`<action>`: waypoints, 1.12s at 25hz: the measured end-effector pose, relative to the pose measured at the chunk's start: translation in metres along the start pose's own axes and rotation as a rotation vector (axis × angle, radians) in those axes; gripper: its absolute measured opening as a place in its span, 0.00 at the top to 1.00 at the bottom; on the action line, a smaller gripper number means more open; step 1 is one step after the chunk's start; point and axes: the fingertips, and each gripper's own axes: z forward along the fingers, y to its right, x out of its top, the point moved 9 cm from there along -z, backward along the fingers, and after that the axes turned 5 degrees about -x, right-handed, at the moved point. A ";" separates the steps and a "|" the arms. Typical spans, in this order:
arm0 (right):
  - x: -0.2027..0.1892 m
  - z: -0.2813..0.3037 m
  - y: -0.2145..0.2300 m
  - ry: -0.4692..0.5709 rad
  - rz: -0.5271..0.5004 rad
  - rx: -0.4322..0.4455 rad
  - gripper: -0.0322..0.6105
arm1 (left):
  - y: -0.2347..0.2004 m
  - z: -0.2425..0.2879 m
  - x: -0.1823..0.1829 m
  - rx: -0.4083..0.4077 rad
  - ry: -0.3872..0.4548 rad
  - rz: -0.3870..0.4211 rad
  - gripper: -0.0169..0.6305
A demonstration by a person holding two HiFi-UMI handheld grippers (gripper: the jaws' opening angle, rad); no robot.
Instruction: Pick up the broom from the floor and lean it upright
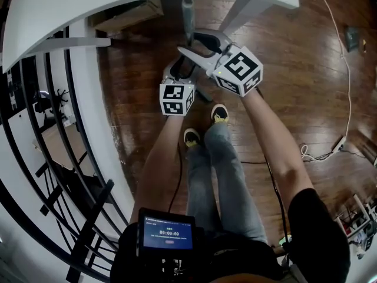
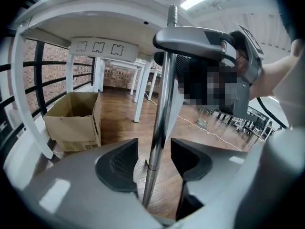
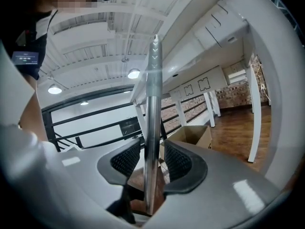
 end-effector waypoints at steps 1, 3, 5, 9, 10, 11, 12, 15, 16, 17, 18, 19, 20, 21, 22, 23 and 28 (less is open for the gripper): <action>-0.001 -0.001 0.000 0.002 0.001 0.004 0.70 | -0.002 0.000 0.000 0.000 0.004 -0.003 0.59; -0.001 -0.002 0.000 0.002 -0.002 0.004 0.68 | -0.005 0.001 0.001 0.000 0.001 -0.003 0.55; -0.001 -0.006 0.000 0.006 0.005 -0.001 0.67 | -0.006 -0.001 0.003 0.001 -0.009 0.009 0.52; 0.001 -0.026 -0.001 0.018 0.020 -0.028 0.67 | -0.002 -0.026 -0.001 0.016 -0.024 0.059 0.49; 0.002 -0.034 -0.003 0.018 0.027 -0.038 0.67 | 0.001 -0.041 -0.002 0.017 -0.015 0.066 0.50; 0.002 -0.044 -0.008 0.017 0.039 -0.049 0.67 | 0.005 -0.061 -0.001 0.018 0.006 0.070 0.53; 0.003 -0.054 -0.016 0.019 0.056 -0.061 0.67 | 0.011 -0.085 0.002 0.017 0.037 0.073 0.61; 0.004 -0.083 -0.020 0.029 0.073 -0.093 0.67 | 0.032 -0.139 0.027 -0.008 0.157 0.070 0.96; 0.001 -0.089 0.003 0.035 0.074 -0.101 0.67 | 0.035 -0.128 0.040 -0.018 0.186 0.059 0.96; -0.006 -0.093 0.043 0.043 0.083 -0.107 0.67 | 0.037 -0.099 0.053 -0.019 0.203 0.051 0.96; -0.017 -0.096 0.094 0.050 0.098 -0.108 0.67 | 0.038 -0.055 0.066 -0.015 0.207 0.051 0.96; -0.029 -0.100 0.147 0.053 0.112 -0.109 0.67 | 0.042 -0.006 0.079 -0.008 0.204 0.056 0.96; -0.038 -0.106 0.194 0.052 0.114 -0.113 0.67 | 0.047 0.039 0.091 -0.004 0.204 0.064 0.96; -0.042 -0.114 0.230 0.051 0.102 -0.125 0.68 | 0.052 0.076 0.105 -0.002 0.210 0.077 0.96; -0.040 -0.121 0.258 0.052 0.085 -0.142 0.76 | 0.058 0.104 0.121 -0.003 0.221 0.095 0.96; -0.037 -0.127 0.282 0.061 0.076 -0.160 0.93 | 0.063 0.129 0.138 -0.004 0.230 0.115 0.96; -0.003 -0.149 0.335 0.122 0.122 -0.181 0.95 | 0.084 0.189 0.199 -0.029 0.219 0.127 0.96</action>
